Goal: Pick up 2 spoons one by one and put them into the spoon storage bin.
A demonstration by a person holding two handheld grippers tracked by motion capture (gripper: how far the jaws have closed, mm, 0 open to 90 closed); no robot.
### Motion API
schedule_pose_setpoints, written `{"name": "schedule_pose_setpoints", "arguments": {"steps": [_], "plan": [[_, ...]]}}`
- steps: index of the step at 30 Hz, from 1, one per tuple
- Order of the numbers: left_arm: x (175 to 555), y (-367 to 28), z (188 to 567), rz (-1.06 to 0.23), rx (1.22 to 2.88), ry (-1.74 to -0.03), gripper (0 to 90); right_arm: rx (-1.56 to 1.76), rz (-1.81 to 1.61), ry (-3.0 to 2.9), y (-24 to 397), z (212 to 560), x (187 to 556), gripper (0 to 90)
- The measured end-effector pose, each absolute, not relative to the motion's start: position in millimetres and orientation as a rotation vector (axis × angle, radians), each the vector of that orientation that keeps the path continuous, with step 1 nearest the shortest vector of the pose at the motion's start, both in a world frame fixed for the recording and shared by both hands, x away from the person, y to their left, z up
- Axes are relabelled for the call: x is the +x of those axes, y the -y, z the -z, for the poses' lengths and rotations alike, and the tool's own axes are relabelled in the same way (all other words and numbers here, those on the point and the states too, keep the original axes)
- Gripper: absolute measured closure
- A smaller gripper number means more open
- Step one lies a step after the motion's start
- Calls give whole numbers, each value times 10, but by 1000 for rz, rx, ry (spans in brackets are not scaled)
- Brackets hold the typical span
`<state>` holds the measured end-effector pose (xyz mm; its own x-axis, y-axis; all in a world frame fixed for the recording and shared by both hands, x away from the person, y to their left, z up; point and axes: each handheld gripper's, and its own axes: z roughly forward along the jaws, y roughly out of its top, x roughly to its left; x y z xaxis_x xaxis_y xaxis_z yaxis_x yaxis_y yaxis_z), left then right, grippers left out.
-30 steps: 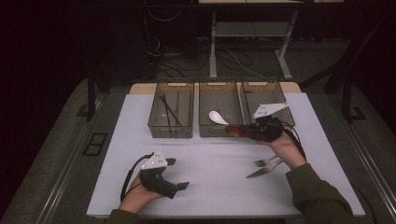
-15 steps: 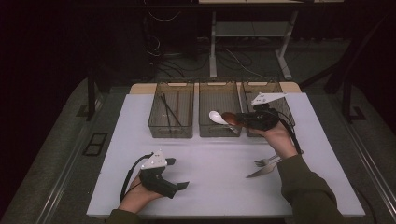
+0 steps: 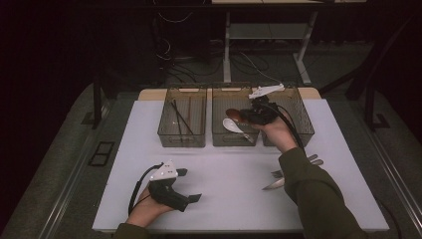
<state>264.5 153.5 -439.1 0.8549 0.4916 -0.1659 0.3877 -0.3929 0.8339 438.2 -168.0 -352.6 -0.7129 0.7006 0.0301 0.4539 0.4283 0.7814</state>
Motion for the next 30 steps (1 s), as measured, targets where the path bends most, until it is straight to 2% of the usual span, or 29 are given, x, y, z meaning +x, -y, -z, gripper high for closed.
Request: {"name": "schedule_pose_setpoints", "arguments": {"steps": [15,26,30], "plan": [[2643,-1538,4384,-125,2018,-636,4,1049,-1039,-2410,1284,3690,4781,847],[2644,-1540,4381,-126,2016,-632,5,1082,-994,-2414,1152,3765,4861,839],[2639,-1538,4378,-124,2014,-636,4,1097,-1015,-2412,1140,3743,4857,777]]}}
